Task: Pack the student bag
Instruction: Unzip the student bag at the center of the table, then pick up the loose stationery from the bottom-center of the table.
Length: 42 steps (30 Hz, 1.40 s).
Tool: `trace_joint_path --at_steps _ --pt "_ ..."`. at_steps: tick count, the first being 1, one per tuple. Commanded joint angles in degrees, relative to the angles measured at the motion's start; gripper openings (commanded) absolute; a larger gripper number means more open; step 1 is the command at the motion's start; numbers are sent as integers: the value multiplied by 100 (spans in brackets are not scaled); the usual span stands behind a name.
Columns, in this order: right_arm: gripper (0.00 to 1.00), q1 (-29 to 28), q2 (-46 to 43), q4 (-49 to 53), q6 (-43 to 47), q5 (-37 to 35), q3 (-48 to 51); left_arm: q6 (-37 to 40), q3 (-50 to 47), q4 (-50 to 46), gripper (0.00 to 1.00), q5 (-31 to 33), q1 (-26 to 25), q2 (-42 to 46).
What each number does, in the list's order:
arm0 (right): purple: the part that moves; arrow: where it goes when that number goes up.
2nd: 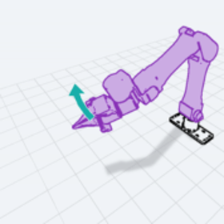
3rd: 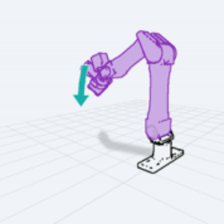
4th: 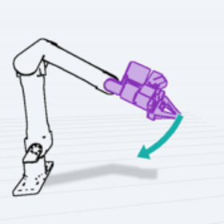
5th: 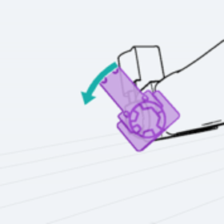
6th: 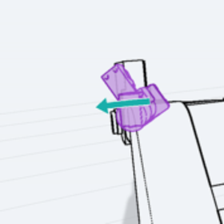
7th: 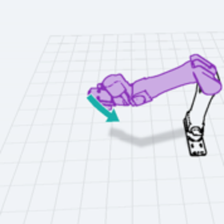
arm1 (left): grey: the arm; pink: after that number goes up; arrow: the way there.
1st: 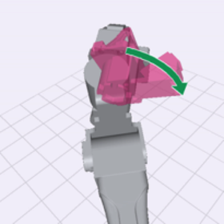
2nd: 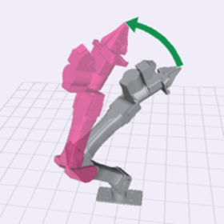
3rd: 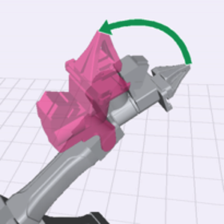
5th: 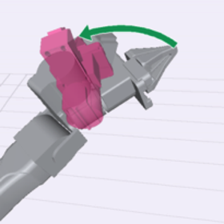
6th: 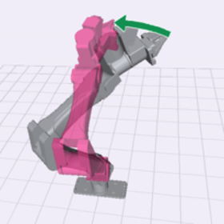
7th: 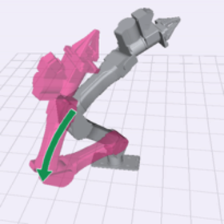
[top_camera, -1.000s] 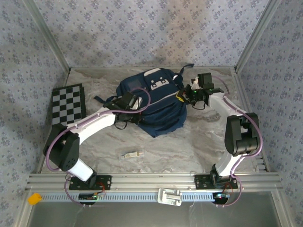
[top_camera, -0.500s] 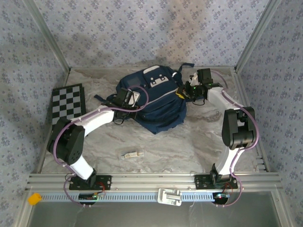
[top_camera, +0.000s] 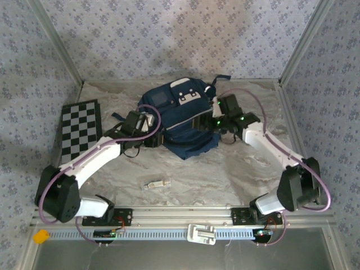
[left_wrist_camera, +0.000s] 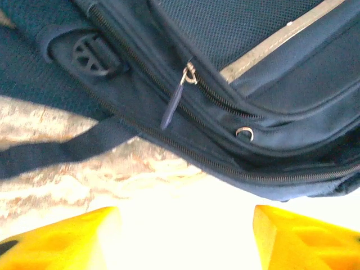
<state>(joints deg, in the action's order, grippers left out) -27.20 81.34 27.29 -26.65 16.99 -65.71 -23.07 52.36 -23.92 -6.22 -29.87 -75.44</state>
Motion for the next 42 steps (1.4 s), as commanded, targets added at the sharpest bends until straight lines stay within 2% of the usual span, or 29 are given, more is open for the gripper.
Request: trace_joint_path --at_steps 1,4,7,12,16,18,24,28,36,42 --pt "82 -647 -231 164 423 -595 392 -569 -221 -491 65 -87 51 427" --pt "86 -1440 -271 -86 780 -839 668 -928 -471 -703 66 93 82 750" --pt "88 -2032 -139 -376 1148 -720 868 -1143 -638 -838 69 94 123 1106" --pt "89 -3054 416 -547 2006 -889 772 -1439 -776 -1249 73 361 160 1534" --pt "89 -3570 879 -818 2571 -648 700 -1613 -977 -1394 77 450 231 1948" --pt "89 -3797 1080 -880 2845 -766 660 -1668 -992 -1470 78 493 281 2068" --pt "88 -4046 1774 -851 3365 -1280 295 -1906 -1128 -1806 81 832 380 2432" --pt "86 -4047 2143 -759 3752 -1332 57 -1914 -1150 -1864 83 861 446 2597" --pt "79 -4064 2642 -653 4173 -1211 -214 -1941 -1165 -2011 83 1026 574 2738" --pt "71 -4066 2852 -578 4267 -986 -458 -1896 -1210 -1979 84 919 696 2778"
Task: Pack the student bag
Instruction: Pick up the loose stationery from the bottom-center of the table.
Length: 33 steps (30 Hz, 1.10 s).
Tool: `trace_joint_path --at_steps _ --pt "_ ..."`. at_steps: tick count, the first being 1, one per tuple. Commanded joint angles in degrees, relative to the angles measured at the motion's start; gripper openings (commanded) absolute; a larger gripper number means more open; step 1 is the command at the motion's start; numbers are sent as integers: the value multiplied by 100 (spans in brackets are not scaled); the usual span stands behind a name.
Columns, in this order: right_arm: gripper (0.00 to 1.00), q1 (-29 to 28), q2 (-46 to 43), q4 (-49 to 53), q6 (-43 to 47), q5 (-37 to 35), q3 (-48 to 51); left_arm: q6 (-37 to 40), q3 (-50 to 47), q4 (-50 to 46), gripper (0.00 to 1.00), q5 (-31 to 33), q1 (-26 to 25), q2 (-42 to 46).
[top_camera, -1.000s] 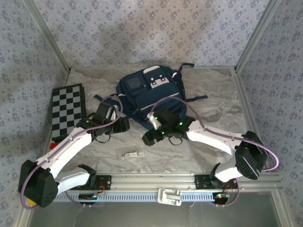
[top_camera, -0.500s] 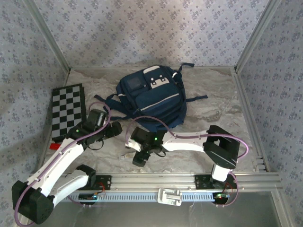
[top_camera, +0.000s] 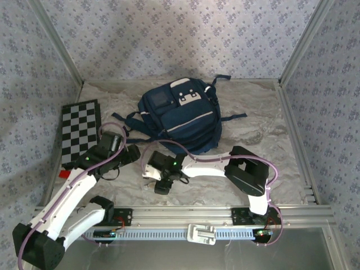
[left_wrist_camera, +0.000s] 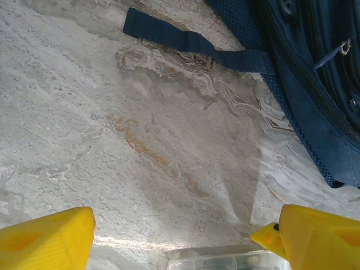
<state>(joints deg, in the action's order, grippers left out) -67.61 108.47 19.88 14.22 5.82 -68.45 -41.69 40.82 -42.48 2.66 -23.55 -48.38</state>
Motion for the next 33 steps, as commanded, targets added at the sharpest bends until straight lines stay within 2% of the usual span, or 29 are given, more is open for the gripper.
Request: trace_joint_path --at_steps 1,11,22,30,33 --pt "70 -24 168 169 178 132 -195 -37 -73 -108 84 0 85 63" --pt "62 -33 314 189 198 231 -169 -19 -95 -32 86 -134 158 -4" --pt "45 -7 168 346 196 485 -143 -30 -113 -24 88 -145 201 -33" --pt "37 140 -196 175 -60 567 -37 12 -53 -15 89 -204 223 -102" --pt "37 228 -485 134 -269 492 281 47 -4 13 89 -206 228 -95"
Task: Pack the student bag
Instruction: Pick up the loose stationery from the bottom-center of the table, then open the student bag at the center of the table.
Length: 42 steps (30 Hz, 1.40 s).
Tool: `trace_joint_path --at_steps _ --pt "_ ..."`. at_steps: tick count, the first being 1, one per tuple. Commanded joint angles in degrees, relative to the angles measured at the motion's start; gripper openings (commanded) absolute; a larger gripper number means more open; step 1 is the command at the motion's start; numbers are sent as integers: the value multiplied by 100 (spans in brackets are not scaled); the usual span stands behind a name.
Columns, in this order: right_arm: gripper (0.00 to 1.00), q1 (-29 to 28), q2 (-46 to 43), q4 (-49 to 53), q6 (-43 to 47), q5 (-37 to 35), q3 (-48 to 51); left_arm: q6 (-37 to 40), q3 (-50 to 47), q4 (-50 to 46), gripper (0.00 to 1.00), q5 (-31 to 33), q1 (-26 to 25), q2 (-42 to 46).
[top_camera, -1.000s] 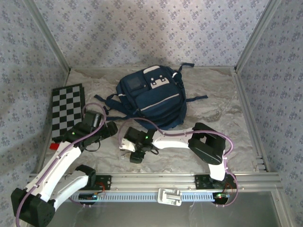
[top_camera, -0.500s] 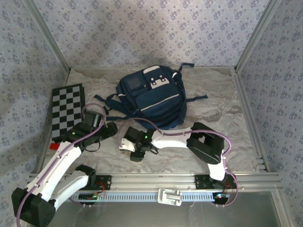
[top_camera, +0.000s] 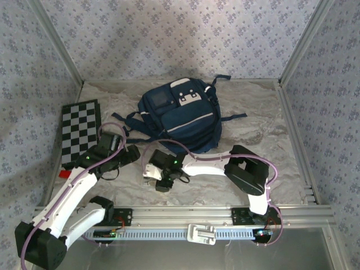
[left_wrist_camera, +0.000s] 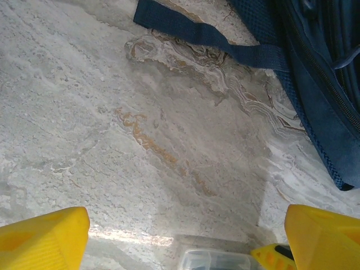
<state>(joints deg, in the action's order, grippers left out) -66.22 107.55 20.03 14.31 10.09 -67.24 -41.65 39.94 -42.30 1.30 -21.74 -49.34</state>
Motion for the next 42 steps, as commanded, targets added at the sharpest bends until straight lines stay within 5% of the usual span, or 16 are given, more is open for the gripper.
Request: trace_joint_path --at_steps 1,13,17,20,25,33,42 --pt "36 117 -504 116 -347 50 216 76 115 1 89 -74 47 -2" --pt "36 1114 -2520 809 -1570 -92 697 776 1037 689 92 -145 -79 -736" --pt "36 1684 -3065 1583 -2064 -256 600 1179 1613 967 92 439 -729 -1310" --pt "36 2085 -3418 2086 -2451 -432 580 1755 1858 1580 92 306 -1113 -1922" --pt "36 2965 -3937 2608 -2796 -499 711 3244 2303 2204 91 549 -1727 -2922" --pt "35 4008 -4201 2847 -2837 -286 969 4833 2830 2670 90 457 -2382 -4285" --pt "35 4344 -4260 2634 -2794 -114 1117 5220 3776 2581 79 976 -2475 -5463"
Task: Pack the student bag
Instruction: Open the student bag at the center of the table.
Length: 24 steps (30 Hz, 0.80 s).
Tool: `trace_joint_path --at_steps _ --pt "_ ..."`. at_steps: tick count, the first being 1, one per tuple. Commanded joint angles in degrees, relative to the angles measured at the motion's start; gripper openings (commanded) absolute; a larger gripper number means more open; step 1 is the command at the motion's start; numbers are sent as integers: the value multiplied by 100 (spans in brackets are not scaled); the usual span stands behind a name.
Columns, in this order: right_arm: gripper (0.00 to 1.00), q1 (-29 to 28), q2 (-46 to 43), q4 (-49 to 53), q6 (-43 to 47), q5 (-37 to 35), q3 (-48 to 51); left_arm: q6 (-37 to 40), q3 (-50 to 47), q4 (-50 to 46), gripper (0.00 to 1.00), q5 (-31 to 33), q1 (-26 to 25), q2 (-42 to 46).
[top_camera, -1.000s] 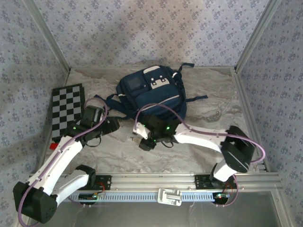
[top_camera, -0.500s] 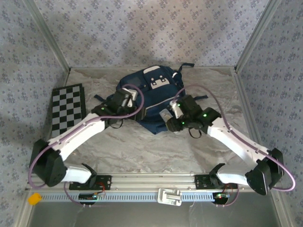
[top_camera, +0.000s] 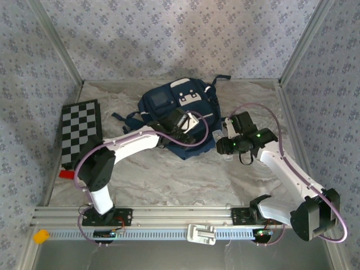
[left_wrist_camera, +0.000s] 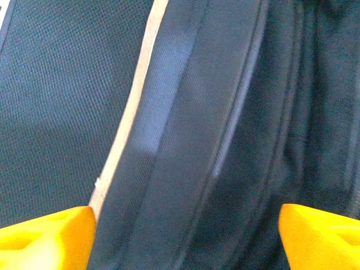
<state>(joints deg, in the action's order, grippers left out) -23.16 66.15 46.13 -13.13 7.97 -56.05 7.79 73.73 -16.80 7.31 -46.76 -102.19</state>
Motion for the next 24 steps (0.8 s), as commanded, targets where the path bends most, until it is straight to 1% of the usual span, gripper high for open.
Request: trace_joint_path --at_steps 1,5,7,8,9,11,13,14,18,20,24 --pt "35 41 -123 20 -37 119 11 260 479 6 77 423 52 -218" --pt "36 64 -137 -18 -19 179 83 329 690 -25 67 214 239 -274" --pt "36 76 -130 8 -6 170 94 309 880 -153 61 606 337 -357" --pt "36 85 -137 -5 -6 162 93 219 1020 -277 58 671 406 -391" --pt "36 88 -129 -27 3 153 101 118 1097 -364 57 530 467 -390" --pt "36 95 -110 -47 20 145 81 110 1100 -448 57 44 469 -325" --pt "36 108 -77 -54 31 183 59 320 996 -545 64 -452 347 -263" --pt "36 117 -71 -84 29 200 59 406 901 -516 69 -465 252 -248" --pt "37 129 -3 -215 12 157 77 482 843 -522 78 -322 62 -431" --pt "37 128 28 -246 21 170 77 469 889 -575 79 -307 49 -591" --pt "37 129 56 -306 21 197 103 397 871 -404 87 -97 64 -769"
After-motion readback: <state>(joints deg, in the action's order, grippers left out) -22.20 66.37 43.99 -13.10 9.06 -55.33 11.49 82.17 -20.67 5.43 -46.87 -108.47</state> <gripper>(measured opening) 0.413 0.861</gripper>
